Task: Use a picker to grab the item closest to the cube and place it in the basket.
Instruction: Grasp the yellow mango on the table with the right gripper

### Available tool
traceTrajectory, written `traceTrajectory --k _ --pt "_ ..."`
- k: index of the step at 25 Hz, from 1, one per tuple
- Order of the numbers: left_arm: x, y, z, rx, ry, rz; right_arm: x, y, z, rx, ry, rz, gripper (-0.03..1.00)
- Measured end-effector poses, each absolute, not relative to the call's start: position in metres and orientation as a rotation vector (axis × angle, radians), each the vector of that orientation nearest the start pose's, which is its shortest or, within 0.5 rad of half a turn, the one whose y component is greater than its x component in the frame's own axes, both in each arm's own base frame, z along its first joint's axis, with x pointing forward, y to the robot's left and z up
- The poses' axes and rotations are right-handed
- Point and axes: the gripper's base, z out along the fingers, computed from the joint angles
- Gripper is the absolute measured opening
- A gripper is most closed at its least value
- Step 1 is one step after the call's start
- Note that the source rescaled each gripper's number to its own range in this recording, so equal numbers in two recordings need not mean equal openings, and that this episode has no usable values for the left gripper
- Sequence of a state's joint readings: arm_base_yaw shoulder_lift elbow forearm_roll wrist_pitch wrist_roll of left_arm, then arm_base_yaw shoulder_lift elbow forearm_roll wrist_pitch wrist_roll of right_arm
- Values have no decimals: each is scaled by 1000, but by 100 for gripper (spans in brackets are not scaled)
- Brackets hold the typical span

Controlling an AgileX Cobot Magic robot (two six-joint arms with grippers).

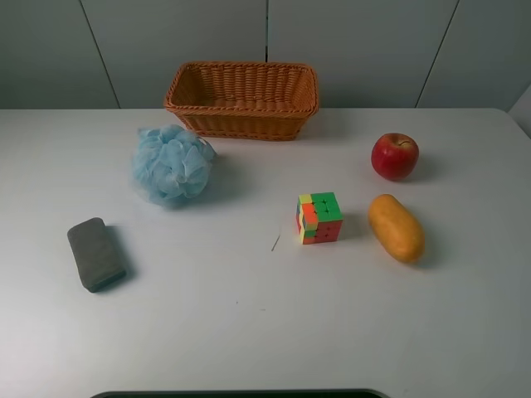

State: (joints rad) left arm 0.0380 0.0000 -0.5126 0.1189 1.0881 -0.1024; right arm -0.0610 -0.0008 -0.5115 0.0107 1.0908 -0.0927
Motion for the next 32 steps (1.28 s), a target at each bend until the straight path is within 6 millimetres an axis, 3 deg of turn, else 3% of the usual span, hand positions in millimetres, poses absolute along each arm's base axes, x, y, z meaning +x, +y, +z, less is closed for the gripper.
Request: traceTrajectory --k 32 --pt "-8 9 279 -152 2049 103 -8 1 278 -31 2063 -81 100"
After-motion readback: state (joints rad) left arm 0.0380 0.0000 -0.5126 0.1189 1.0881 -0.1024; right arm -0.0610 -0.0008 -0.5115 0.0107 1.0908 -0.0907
